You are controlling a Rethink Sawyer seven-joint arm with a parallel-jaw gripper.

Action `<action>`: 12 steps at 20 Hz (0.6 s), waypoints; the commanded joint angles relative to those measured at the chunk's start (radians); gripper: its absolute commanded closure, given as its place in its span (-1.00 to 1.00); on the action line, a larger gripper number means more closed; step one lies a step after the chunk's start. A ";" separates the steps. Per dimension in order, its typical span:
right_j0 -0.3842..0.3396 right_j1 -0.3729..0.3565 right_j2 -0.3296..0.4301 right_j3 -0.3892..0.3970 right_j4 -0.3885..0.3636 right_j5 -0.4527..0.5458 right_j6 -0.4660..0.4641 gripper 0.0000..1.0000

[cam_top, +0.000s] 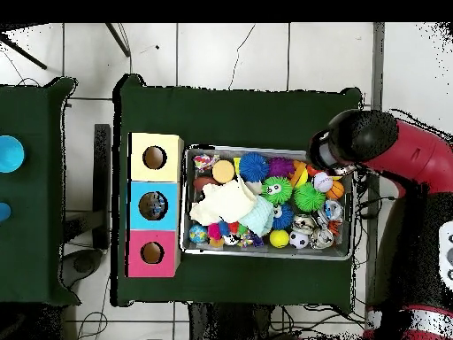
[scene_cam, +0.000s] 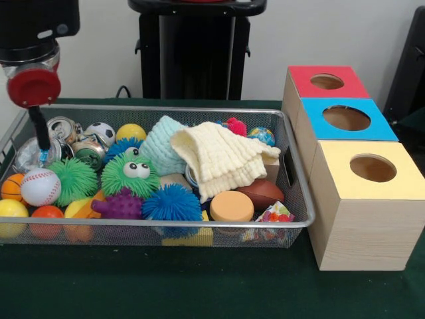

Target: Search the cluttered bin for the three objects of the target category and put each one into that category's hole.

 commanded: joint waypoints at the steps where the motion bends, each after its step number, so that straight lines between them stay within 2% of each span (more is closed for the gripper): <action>1: 0.047 -0.048 0.054 0.249 0.041 -0.117 0.042 -1.00; 4: 0.037 -0.012 0.066 0.216 0.047 -0.097 0.009 -1.00; 8: 0.019 0.023 0.087 0.200 0.050 -0.136 -0.035 -1.00; 12: 0.018 0.021 0.081 0.143 0.049 -0.029 -0.072 -1.00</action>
